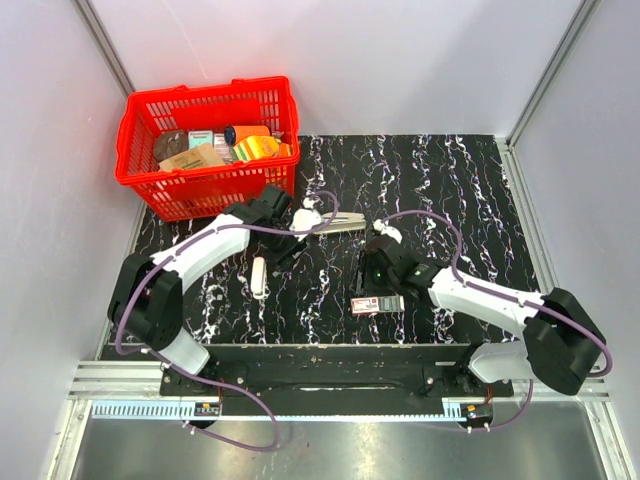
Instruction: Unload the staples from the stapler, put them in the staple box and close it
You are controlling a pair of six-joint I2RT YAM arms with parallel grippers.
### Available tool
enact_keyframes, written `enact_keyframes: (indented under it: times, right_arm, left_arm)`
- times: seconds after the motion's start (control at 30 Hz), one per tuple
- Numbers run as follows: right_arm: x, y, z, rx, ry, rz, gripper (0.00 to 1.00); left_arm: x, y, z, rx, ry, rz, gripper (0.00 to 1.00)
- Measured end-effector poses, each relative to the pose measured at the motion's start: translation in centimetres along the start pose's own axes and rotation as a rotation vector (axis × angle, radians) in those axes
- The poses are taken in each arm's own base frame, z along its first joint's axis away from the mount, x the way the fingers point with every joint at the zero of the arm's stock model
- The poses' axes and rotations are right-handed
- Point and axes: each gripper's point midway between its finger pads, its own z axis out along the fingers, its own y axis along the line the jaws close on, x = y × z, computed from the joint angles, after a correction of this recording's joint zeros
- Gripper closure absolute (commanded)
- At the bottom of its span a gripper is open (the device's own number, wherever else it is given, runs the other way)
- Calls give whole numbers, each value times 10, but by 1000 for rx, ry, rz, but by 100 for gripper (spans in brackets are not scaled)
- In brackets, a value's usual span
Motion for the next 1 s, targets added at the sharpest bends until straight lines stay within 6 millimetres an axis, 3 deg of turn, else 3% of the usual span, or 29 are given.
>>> enact_keyframes:
  times: [0.13,0.17,0.23,0.33,0.5,1.0]
  right_arm:
    - [-1,10,5,-44,3,10,50]
    - [-2,13,5,-55,0,12,50]
    - [-3,16,4,-69,-4,15,50]
    - [-5,19,4,-79,-11,17,51]
    - [-8,21,0,-94,-26,23,53]
    - [-10,22,-4,-115,-47,31,62]
  left_arm:
    - [15,-5,8,-4,51,25,30]
    - [18,-4,10,-12,59,26,20]
    - [23,-1,18,-31,80,27,11]
    - [36,6,34,-65,143,13,10]
    - [50,20,52,-132,214,-18,16]
    - [45,23,58,-155,204,-46,45]
